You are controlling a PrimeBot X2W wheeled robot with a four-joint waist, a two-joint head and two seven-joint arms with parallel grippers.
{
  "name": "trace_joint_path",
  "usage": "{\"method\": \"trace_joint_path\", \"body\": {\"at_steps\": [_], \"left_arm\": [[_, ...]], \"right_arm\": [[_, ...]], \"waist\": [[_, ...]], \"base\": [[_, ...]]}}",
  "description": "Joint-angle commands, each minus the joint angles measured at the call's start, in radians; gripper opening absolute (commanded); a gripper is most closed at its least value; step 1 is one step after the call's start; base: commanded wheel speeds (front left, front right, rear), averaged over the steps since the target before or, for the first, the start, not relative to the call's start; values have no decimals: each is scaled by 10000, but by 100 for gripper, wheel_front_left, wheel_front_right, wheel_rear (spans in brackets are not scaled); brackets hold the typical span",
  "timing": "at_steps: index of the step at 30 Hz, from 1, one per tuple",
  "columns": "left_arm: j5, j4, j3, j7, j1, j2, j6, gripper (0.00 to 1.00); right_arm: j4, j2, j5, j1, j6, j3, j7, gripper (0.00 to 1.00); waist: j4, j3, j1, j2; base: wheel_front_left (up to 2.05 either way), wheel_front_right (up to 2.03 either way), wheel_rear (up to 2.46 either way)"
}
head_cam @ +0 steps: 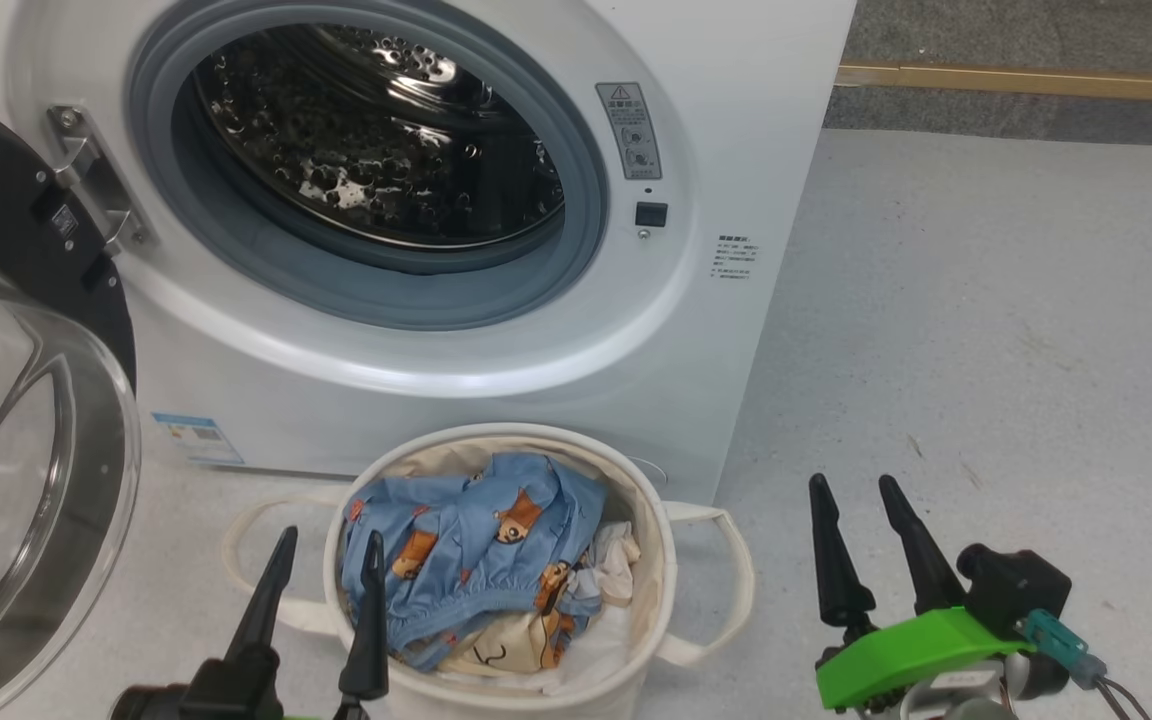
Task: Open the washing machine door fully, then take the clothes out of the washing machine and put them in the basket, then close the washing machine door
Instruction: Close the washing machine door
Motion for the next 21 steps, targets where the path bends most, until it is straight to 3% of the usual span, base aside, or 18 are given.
{"method": "trace_joint_path", "body": {"at_steps": [1, 7, 21], "left_arm": [[45, -373, 343, -47, -356, -37, -36, 100], [43, -406, 376, -47, -351, -41, -42, 100], [431, -574, 432, -47, -354, -40, 94, 100]], "right_arm": [[-323, 34, 13, -337, 39, 188, -124, 100], [-284, 34, 22, -351, 39, 186, -124, 100], [-213, 34, 42, -340, 39, 195, -124, 100]], "waist": [[-1, 7, 0, 0], [-1, -23, 0, 0], [79, -105, 0, 0]], "base": [[-85, 87, -2], [-134, 132, 2], [-201, 197, 4]]}}
